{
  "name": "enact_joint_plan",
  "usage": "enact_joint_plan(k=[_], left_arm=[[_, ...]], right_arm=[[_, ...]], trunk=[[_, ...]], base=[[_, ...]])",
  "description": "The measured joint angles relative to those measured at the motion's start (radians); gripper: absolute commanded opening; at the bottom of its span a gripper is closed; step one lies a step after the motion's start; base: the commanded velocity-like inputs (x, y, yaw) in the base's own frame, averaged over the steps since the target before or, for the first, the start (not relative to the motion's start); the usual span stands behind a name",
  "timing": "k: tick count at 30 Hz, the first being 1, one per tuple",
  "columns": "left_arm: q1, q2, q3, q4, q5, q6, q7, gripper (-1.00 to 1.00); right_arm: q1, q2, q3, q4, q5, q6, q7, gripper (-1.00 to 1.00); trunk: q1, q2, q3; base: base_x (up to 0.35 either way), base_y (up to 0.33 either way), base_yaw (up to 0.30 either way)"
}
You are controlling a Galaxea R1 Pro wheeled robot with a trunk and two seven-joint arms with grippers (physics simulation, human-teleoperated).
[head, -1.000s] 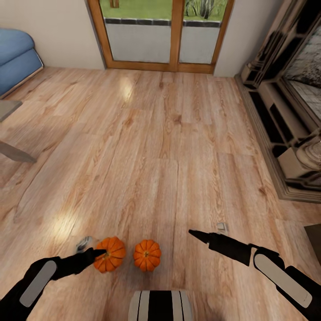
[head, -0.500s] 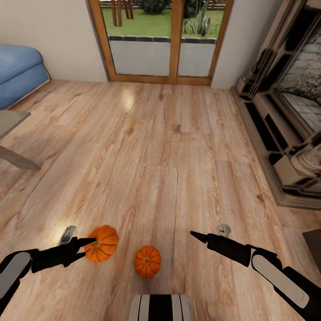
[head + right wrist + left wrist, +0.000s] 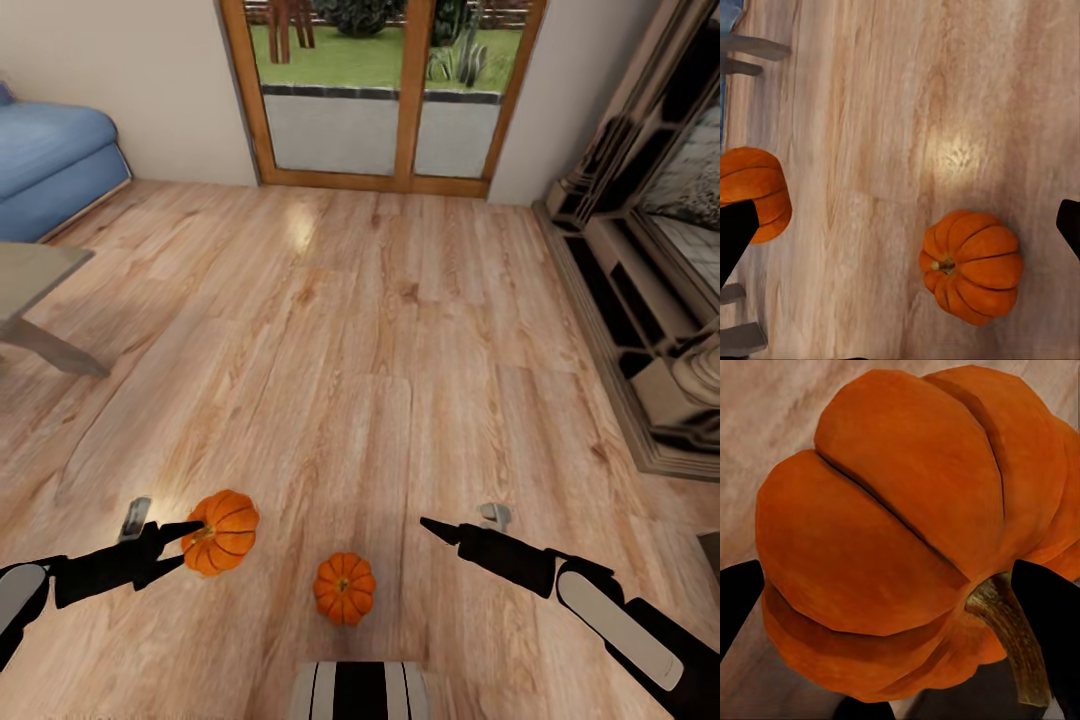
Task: Place each of the two pumpkins and all three candles from the living room inside a cabinet in the living room (use any cabinet), then make sure every cabinet is closed, and position the cauldron so it is next to a table in the living room.
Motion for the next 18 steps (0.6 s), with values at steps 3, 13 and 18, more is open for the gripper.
enact_joint_plan(k=[3, 13, 18], left_arm=[[0.0, 0.001, -0.001, 0.001, -0.003, 0.0, 0.0, -1.0], [0.0, 0.001, -0.001, 0.0, -0.005, -0.001, 0.0, -1.0], [0.0, 0.001, -0.001, -0.014, -0.001, -0.001, -0.002, -1.0]], right_arm=[[0.0, 0.008, 0.0, 0.031, 0.0, 0.001, 0.0, 1.0], [0.0, 0.01, -0.001, 0.075, -0.001, 0.003, 0.0, 1.0], [0.0, 0.015, -0.003, 0.108, 0.001, 0.002, -0.001, 1.0]], trunk=[[0.0, 0.0, 0.0], [0.0, 0.0, 0.0], [0.0, 0.0, 0.0]], base=[[0.0, 0.125, 0.282], [0.052, 0.052, 0.289], [0.051, 0.028, 0.286]])
